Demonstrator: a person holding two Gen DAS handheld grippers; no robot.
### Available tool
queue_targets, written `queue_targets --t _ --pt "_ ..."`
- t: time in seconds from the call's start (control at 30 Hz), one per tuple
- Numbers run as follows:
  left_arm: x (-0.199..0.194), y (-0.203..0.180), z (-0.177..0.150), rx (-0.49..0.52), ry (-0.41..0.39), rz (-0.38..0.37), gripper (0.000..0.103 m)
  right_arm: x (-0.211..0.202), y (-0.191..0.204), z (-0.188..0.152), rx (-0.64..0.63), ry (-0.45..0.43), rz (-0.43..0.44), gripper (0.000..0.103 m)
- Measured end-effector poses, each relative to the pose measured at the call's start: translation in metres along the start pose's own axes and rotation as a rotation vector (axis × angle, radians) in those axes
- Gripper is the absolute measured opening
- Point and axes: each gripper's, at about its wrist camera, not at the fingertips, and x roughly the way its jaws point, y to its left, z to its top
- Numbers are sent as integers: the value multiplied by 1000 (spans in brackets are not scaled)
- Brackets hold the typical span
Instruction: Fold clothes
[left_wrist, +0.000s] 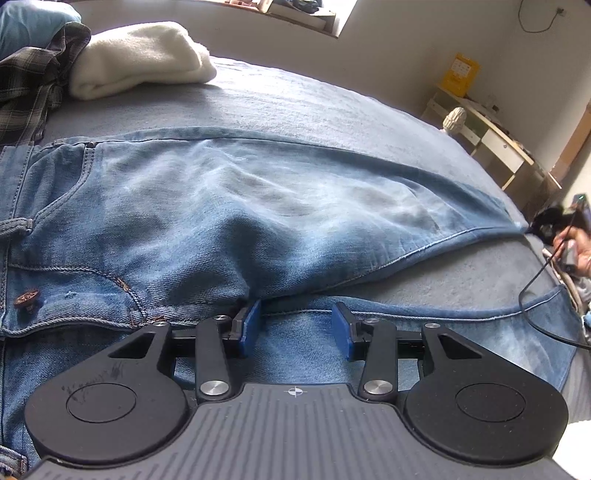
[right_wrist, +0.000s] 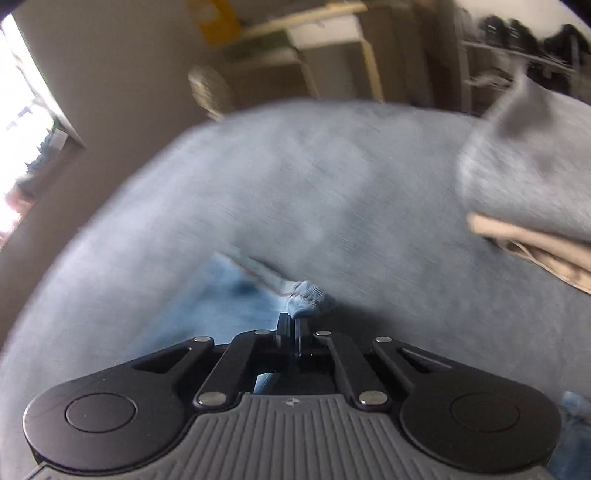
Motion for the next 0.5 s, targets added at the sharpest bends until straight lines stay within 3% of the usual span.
queue_targets --t 0.07,0.2,0.3,0.33,0.4,0.5 --pt "0 0 0 11 1 -2 42 13 -6 -4 13 28 -33 3" --pt "0 2 1 8 2 -9 42 9 -16 -5 97 -8 -1 6" --pt "1 3 1 6 1 -15 42 -9 -15 0 138 -124 -123 33" --pt "0 3 1 6 0 -18 42 -17 -14 2 151 -179 -175 35" --pt "0 4 0 5 -5 -22 42 -25 -14 7 180 -209 -130 35" --pt "1 4 0 5 -11 -23 42 -23 16 2 61 -104 -9 35"
